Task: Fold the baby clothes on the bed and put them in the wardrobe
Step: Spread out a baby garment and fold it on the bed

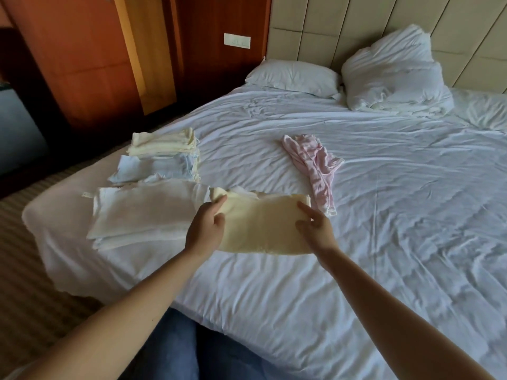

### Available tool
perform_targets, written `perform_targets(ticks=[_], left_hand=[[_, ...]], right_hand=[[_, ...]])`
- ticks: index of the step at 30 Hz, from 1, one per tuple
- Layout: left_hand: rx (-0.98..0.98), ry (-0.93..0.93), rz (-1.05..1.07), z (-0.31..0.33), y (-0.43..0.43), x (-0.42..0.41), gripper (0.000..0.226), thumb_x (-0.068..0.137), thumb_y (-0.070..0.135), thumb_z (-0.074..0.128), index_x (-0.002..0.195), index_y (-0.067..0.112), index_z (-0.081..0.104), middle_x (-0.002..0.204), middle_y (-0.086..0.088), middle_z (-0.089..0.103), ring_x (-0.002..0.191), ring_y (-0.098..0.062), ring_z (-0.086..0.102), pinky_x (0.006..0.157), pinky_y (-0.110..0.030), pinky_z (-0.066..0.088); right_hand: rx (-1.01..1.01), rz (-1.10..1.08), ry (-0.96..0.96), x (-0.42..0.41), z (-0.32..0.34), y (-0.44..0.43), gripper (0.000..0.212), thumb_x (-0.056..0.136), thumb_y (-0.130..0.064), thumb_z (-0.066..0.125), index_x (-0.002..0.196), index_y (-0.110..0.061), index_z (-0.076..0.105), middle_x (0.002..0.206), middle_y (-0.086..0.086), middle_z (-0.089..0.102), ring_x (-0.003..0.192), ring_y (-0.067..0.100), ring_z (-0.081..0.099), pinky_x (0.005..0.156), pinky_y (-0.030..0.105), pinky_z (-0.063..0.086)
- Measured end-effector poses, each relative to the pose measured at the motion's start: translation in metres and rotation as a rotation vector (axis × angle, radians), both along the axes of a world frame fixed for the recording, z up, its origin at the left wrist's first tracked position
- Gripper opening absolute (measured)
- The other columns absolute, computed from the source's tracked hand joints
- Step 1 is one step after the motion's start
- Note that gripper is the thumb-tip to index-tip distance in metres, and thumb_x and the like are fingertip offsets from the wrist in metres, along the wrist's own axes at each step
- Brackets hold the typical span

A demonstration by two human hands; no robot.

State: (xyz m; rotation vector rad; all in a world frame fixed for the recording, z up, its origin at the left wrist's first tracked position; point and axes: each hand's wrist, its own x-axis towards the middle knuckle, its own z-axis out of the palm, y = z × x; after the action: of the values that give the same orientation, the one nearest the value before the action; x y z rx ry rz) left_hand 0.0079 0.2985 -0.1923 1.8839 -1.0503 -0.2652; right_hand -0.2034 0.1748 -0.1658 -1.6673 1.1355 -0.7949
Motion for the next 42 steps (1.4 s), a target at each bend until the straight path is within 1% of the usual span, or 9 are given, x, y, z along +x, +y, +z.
perform_targets(ticks=[5,12,20,28,32,34,37,40,42], left_hand=[[-0.096,-0.066,0.086,0.034,0.035,0.058,0.047,0.098,0.007,0.045,0.143,0.022,0.048,0.131,-0.005,0.053,0.109,0.0,0.045,0.083,-0.004,0.03],[-0.119,-0.093,0.271,0.06,0.089,0.155,0.049,0.097,0.007,0.047,0.144,0.022,0.047,0.13,-0.005,0.05,0.114,-0.013,0.05,0.092,-0.014,0.032],[-0.017,-0.083,0.341,0.019,0.118,0.226,0.048,0.1,0.011,0.042,0.147,0.021,0.042,0.129,-0.009,0.05,0.103,-0.014,0.052,0.084,-0.023,0.038],[0.289,-0.153,0.296,-0.046,0.11,0.241,0.05,0.1,0.015,0.044,0.148,0.026,0.04,0.135,-0.014,0.044,0.104,-0.035,0.058,0.081,-0.041,0.051],[0.338,-0.305,0.37,-0.04,0.105,0.243,0.053,0.088,0.009,0.056,0.138,0.026,0.054,0.139,-0.014,0.041,0.111,-0.038,0.054,0.083,-0.043,0.048],[0.257,-0.462,0.409,-0.029,0.101,0.24,0.053,0.08,0.007,0.06,0.13,0.022,0.061,0.145,-0.016,0.04,0.122,-0.038,0.046,0.092,-0.046,0.045],[0.074,-0.56,0.224,-0.013,0.088,0.229,0.045,0.088,0.03,0.047,0.129,0.018,0.062,0.142,-0.01,0.049,0.131,-0.028,0.042,0.102,-0.045,0.045],[0.328,-0.512,0.021,-0.018,0.074,0.22,0.075,0.087,0.06,0.014,0.146,0.024,0.042,0.158,-0.001,0.031,0.147,-0.02,0.022,0.118,-0.039,0.021],[0.466,-0.537,0.018,-0.035,0.07,0.225,0.083,0.083,0.066,0.003,0.152,0.027,0.03,0.162,0.001,0.02,0.15,-0.018,0.013,0.12,-0.04,0.015]], right_hand=[[-0.09,0.083,-0.087,0.068,0.029,0.019,0.054,0.083,0.008,0.053,0.132,-0.014,0.059,0.104,0.003,0.057,0.083,0.009,0.056,0.069,0.014,0.045],[-0.164,0.256,-0.077,0.184,0.054,0.048,0.056,0.083,0.007,0.051,0.134,-0.014,0.057,0.098,0.001,0.054,0.089,0.015,0.054,0.067,0.015,0.043],[-0.161,0.304,0.086,0.277,0.018,0.059,0.057,0.083,0.0,0.05,0.137,-0.016,0.055,0.122,0.012,0.056,0.108,0.027,0.058,0.092,0.037,0.05],[-0.227,0.263,0.397,0.289,-0.049,0.06,0.055,0.091,-0.012,0.045,0.14,-0.035,0.048,0.136,-0.002,0.041,0.105,0.029,0.06,0.091,0.037,0.048],[-0.135,0.261,0.387,0.292,-0.047,0.047,0.048,0.09,-0.013,0.05,0.136,-0.025,0.053,0.143,0.0,0.038,0.121,0.026,0.051,0.1,0.037,0.044],[-0.249,0.243,0.471,0.289,-0.039,0.046,0.051,0.087,-0.019,0.056,0.138,-0.025,0.053,0.15,-0.002,0.03,0.133,0.023,0.038,0.107,0.038,0.038],[-0.616,0.328,0.45,0.294,-0.023,0.055,0.053,0.089,-0.022,0.055,0.141,-0.025,0.049,0.156,-0.003,0.03,0.142,0.02,0.026,0.115,0.039,0.025],[-0.715,0.578,0.534,0.304,-0.026,0.061,0.051,0.1,-0.032,0.041,0.15,-0.024,0.034,0.159,-0.005,0.026,0.149,0.014,0.012,0.121,0.035,0.006],[-0.723,0.657,0.644,0.305,-0.042,0.062,0.061,0.099,-0.05,0.023,0.154,-0.026,0.02,0.162,-0.007,0.014,0.15,0.01,0.001,0.121,0.033,-0.003]])
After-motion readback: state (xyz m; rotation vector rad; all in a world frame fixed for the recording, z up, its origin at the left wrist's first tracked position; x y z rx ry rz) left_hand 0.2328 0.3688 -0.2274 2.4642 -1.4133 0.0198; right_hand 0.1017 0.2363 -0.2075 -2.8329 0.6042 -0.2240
